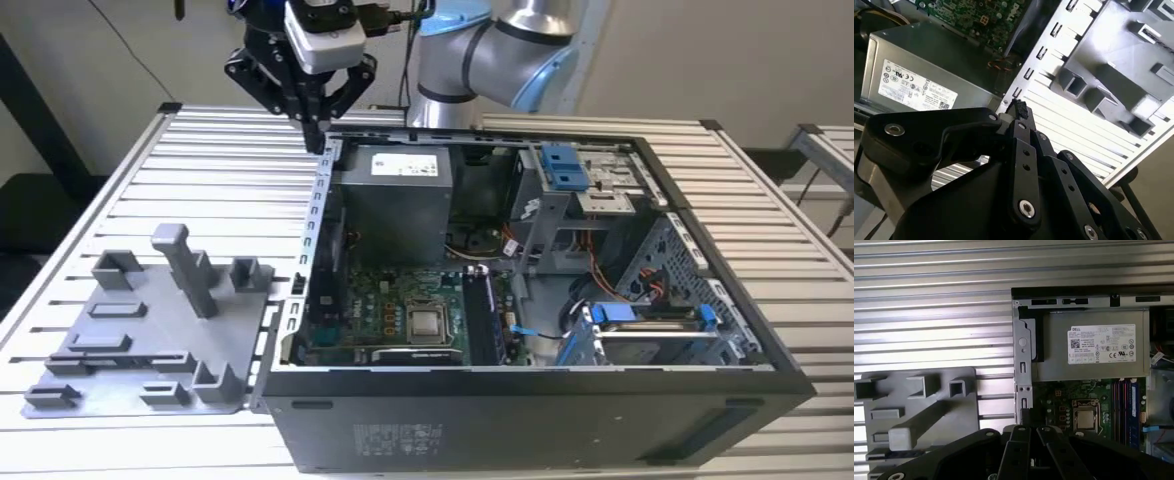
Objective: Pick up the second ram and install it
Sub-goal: 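Reach for the second ram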
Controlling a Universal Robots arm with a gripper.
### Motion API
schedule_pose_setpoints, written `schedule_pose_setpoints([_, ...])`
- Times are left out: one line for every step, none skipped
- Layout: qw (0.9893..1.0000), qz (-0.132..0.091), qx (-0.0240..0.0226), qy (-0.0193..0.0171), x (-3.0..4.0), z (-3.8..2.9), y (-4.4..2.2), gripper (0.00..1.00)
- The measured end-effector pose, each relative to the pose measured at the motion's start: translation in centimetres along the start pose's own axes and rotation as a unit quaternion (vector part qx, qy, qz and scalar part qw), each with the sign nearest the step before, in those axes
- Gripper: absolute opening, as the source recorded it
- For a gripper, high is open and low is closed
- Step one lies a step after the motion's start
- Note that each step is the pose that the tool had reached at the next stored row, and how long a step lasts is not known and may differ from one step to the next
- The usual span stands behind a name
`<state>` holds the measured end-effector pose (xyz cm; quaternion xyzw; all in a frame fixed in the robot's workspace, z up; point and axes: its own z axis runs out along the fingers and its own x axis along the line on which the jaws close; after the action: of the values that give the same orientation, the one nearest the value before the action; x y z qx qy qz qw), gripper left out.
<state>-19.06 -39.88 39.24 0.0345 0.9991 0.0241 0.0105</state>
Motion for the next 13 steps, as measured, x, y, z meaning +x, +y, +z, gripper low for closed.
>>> schedule_pose_setpoints([1.0000,0.000,0.0000,0.0000,0.22,-0.01,-0.02,0.11])
schedule_pose_setpoints([1.0000,0.000,0.0000,0.0001,0.46,-0.01,-0.03,0.11])
schedule_pose_setpoints([1.0000,0.000,0.0000,0.0000,0.72,-0.02,-0.05,0.11])
schedule_pose_setpoints([1.0000,0.000,0.0000,0.0000,0.95,-0.02,-0.07,0.11])
schedule_pose_setpoints([1.0000,0.000,0.0000,0.0001,1.17,-0.03,-0.08,0.11])
schedule_pose_setpoints([1.0000,0.000,0.0000,0.0001,1.39,-0.03,-0.10,0.11])
schedule_pose_setpoints([1.0000,0.000,0.0000,0.0002,1.63,-0.04,-0.11,0.11])
schedule_pose_setpoints([1.0000,0.000,0.0000,0.0002,1.88,-0.04,-0.13,0.11])
schedule_pose_setpoints([1.0000,0.000,0.0000,0.0002,2.13,-0.05,-0.15,0.11])
schedule_pose_setpoints([1.0000,0.000,0.0000,0.0002,2.39,-0.05,-0.17,0.11])
schedule_pose_setpoints([1.0000,0.000,0.0001,0.0003,2.65,-0.06,-0.18,0.11])
schedule_pose_setpoints([1.0000,0.000,0.0000,0.0003,2.90,-0.07,-0.20,0.11])
schedule_pose_setpoints([1.0000,0.000,0.0000,0.0003,3.16,-0.07,-0.22,0.11])
